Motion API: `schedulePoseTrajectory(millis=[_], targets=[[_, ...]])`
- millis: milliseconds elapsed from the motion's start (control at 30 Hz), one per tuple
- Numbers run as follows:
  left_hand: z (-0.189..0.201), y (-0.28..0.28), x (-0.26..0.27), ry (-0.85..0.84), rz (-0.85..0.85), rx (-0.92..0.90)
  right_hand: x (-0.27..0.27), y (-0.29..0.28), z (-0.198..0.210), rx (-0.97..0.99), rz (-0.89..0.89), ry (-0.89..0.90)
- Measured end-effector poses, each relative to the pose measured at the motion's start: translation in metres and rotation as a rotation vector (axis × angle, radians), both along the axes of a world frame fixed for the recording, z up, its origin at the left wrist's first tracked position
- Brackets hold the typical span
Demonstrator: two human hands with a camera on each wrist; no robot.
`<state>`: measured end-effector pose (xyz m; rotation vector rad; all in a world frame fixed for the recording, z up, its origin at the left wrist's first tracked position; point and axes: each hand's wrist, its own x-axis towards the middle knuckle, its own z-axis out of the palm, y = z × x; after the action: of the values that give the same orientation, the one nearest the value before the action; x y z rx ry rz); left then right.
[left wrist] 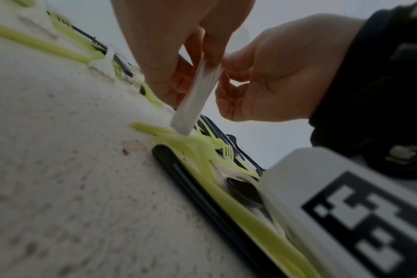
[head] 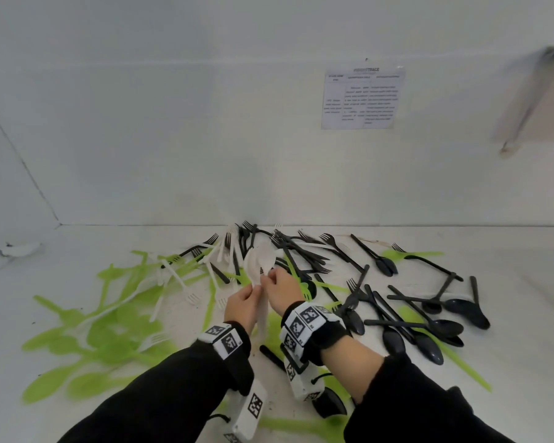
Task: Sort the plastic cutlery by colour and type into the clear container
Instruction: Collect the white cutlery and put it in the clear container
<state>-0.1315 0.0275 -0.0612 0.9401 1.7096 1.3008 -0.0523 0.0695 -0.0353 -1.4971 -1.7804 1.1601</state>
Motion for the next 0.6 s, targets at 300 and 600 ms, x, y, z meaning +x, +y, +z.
schedulePoseTrajectory(millis=[300,600], targets=[[-0.013,0.006,0.000,0.010,0.004,0.058,-0.002,0.000,-0.008,0.061,0.030,-0.075],[-0.004,0.004,-0.006,-0.173,-0.072,0.002,0.003,0.007,-0.012,0.004,0.055,0.101]])
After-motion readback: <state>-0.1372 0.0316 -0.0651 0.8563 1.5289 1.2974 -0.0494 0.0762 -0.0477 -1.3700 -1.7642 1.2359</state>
